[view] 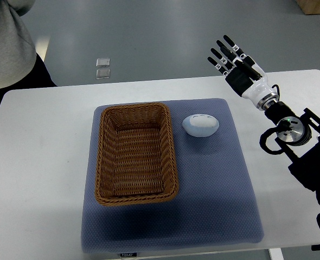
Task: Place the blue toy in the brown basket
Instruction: 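Swing the right hand over the table toward the white egg toy, then lower the right hand onto the white egg toy and close fingers, then lift the egg toy with the right hand off the cushion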
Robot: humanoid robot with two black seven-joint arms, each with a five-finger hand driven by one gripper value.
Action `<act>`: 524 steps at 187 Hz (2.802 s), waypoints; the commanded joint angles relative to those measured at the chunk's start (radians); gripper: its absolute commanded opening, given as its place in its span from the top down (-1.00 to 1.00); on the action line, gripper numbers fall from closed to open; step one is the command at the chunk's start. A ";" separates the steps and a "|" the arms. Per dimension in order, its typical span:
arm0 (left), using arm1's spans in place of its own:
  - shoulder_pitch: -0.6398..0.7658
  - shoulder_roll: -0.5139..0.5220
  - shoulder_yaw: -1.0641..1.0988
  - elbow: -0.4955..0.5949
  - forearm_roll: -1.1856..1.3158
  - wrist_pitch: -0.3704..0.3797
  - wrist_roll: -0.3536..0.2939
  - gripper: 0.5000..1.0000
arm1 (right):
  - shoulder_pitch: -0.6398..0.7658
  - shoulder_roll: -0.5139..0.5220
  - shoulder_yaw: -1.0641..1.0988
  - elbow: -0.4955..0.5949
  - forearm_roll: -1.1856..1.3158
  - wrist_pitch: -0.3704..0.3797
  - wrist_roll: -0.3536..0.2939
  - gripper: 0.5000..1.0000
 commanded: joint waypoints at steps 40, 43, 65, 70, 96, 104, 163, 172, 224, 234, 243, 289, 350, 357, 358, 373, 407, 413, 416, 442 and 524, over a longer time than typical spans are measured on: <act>0.000 0.000 0.004 0.000 0.000 0.002 0.000 -1.00 | 0.015 -0.003 -0.013 0.001 -0.002 0.000 -0.004 -0.64; 0.000 0.000 0.004 0.000 0.000 0.002 0.000 -1.00 | 0.018 -0.004 -0.016 0.001 -0.002 0.000 -0.004 -0.64; 0.000 0.000 0.007 -0.002 0.000 0.002 0.000 -1.00 | 0.036 -0.041 -0.037 0.001 -0.052 0.003 -0.008 -0.64; 0.000 0.000 0.007 0.000 0.000 0.002 0.000 -1.00 | 0.048 -0.052 -0.046 0.001 -0.077 0.009 -0.009 -0.64; 0.000 0.000 0.008 -0.002 0.000 0.002 0.000 -1.00 | 0.125 -0.115 -0.137 0.001 -0.247 0.054 -0.012 -0.64; 0.000 0.000 0.008 -0.002 0.000 0.002 0.000 -1.00 | 0.163 -0.141 -0.189 0.004 -0.321 0.069 -0.017 -0.64; 0.000 0.000 0.008 -0.005 0.002 0.000 0.000 -1.00 | 0.646 -0.251 -0.937 0.015 -0.672 0.130 -0.147 -0.64; 0.000 0.000 0.010 -0.003 0.000 0.000 0.000 -1.00 | 0.702 -0.258 -1.017 0.024 -0.672 0.153 -0.170 -0.64; 0.000 0.000 0.013 -0.008 0.002 0.000 0.001 -1.00 | 0.786 -0.259 -1.152 0.161 -0.681 0.189 -0.265 -0.64; 0.000 0.000 0.013 -0.008 0.000 0.000 0.001 -1.00 | 0.772 -0.254 -1.151 0.161 -0.677 0.163 -0.265 -0.64; 0.000 0.000 0.013 -0.006 0.000 0.000 0.001 -1.00 | 0.749 -0.251 -1.152 0.161 -0.678 0.135 -0.265 -0.63; 0.000 0.000 0.013 -0.005 0.002 0.000 0.001 -1.00 | 0.668 -0.231 -1.154 0.152 -0.690 0.014 -0.264 -0.61; 0.000 0.000 0.011 -0.002 0.000 0.000 0.001 -1.00 | 0.581 -0.150 -1.155 0.089 -0.772 -0.089 -0.259 -0.55; 0.000 0.000 0.011 -0.002 0.000 0.000 0.001 -1.00 | 0.573 -0.141 -1.157 0.076 -0.781 -0.097 -0.259 -0.46; 0.000 0.000 0.011 -0.002 0.000 0.000 0.001 -1.00 | 0.573 -0.141 -1.157 0.076 -0.781 -0.097 -0.259 -0.46; 0.000 0.000 0.010 -0.002 0.000 0.000 0.001 -1.00 | 0.562 -0.133 -1.159 0.066 -0.816 -0.100 -0.258 -0.13; 0.000 0.000 0.010 0.000 0.000 0.000 0.001 -1.00 | 0.567 -0.136 -1.165 0.059 -0.825 -0.104 -0.259 0.95; 0.000 0.000 0.010 0.000 0.000 0.000 0.001 -1.00 | 0.570 -0.146 -1.165 0.059 -0.824 -0.100 -0.259 0.97; 0.000 0.000 0.008 0.000 0.000 0.000 0.001 -1.00 | 0.571 -0.149 -1.165 0.059 -0.824 -0.098 -0.259 0.98; 0.000 0.000 0.008 -0.002 0.000 0.000 0.001 -1.00 | 0.628 -0.210 -1.154 0.081 -0.810 -0.064 -0.259 1.00; 0.000 0.000 0.008 -0.002 0.000 0.000 0.001 -1.00 | 0.906 -0.316 -1.146 0.391 -0.546 -0.032 -0.256 1.00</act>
